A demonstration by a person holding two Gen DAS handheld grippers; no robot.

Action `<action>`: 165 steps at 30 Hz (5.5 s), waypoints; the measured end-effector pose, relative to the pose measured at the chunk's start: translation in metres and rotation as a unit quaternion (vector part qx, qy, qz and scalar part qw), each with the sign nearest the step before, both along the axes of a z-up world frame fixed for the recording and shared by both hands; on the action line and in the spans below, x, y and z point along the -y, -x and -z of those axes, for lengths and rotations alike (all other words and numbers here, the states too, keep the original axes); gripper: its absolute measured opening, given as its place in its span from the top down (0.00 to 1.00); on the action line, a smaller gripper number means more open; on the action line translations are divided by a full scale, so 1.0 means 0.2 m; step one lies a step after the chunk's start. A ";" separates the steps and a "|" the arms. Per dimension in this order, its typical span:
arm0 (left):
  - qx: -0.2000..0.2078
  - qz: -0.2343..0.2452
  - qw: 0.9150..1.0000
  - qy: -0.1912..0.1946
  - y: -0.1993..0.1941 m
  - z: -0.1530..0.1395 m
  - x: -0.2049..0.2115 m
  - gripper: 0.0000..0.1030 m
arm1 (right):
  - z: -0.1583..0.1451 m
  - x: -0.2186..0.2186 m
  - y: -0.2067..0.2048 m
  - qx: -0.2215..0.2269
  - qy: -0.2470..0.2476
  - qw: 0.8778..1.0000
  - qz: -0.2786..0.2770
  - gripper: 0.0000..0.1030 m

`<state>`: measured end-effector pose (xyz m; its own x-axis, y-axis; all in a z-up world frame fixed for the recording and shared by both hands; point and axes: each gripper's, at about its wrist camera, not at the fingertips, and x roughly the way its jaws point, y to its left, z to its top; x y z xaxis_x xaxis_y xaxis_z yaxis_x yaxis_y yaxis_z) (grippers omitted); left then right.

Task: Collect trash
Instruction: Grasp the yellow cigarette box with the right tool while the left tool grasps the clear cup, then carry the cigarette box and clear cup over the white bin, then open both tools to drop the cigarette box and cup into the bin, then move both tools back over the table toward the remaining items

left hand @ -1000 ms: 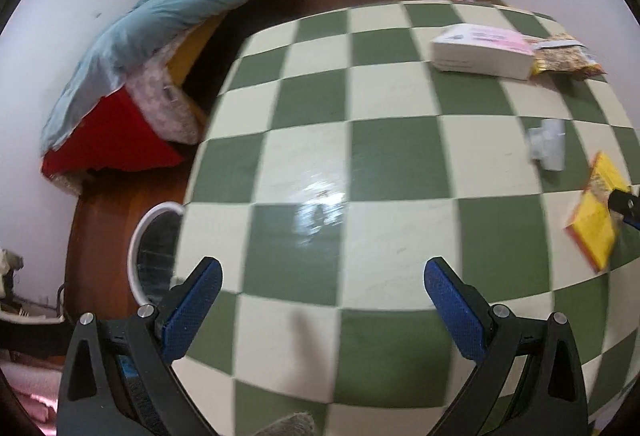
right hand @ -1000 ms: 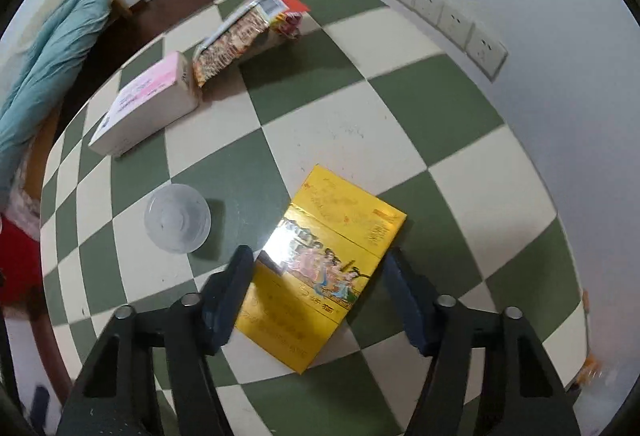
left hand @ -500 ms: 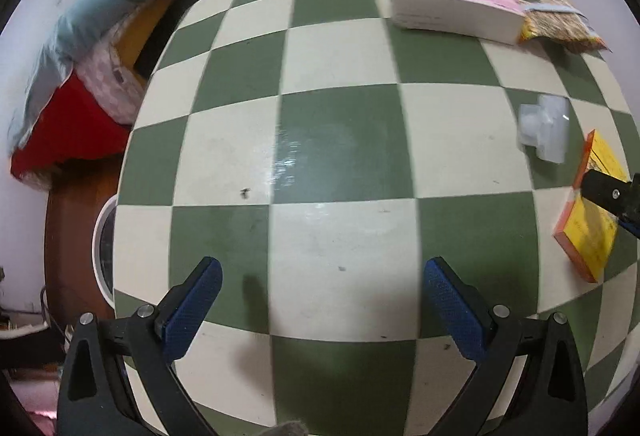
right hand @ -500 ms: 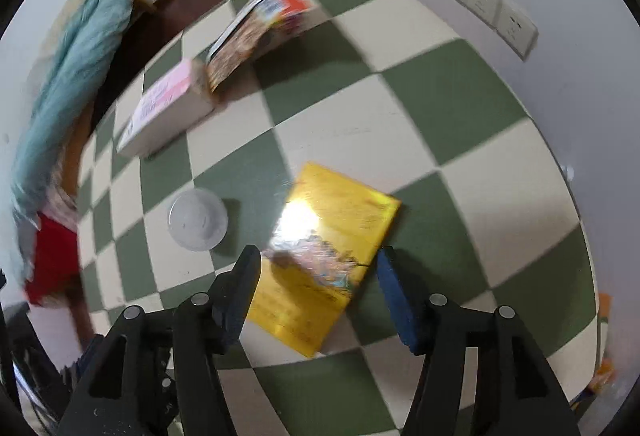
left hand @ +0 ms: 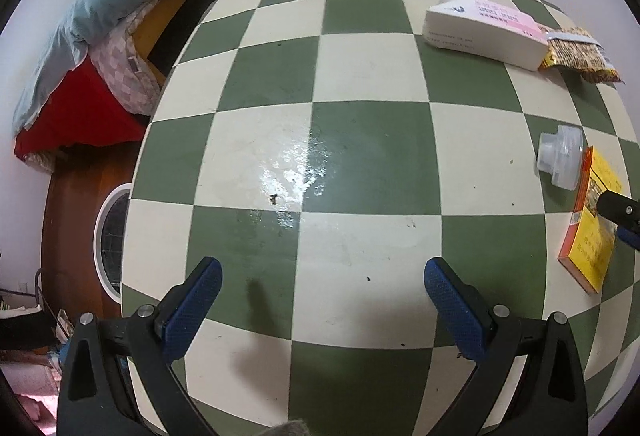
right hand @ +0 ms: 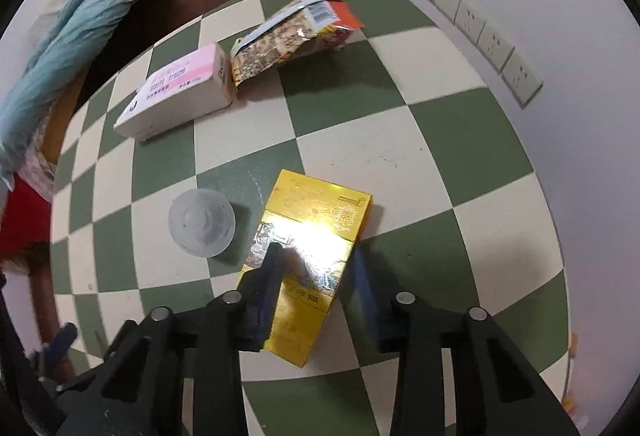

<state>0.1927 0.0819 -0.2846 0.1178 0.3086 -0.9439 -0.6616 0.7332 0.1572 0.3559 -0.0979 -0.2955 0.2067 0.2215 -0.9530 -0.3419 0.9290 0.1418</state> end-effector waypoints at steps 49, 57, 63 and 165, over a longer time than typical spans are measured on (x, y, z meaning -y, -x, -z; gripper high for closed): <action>0.083 0.180 0.979 0.044 -0.59 -0.15 0.36 0.90 | -0.09 0.38 -0.24 0.025 0.022 0.999 0.003 0.37; 0.122 0.159 0.979 0.036 -0.48 -0.30 0.30 0.90 | -0.17 0.37 -0.21 0.038 0.005 0.999 -0.003 0.37; 0.160 0.125 0.978 0.051 -0.35 -0.35 0.16 0.90 | -0.25 0.36 -0.17 0.048 -0.011 0.999 -0.008 0.37; 0.155 -0.244 0.952 -0.098 1.86 -0.90 -0.85 0.06 | -0.63 -1.57 1.76 0.020 -0.126 0.893 -0.431 0.00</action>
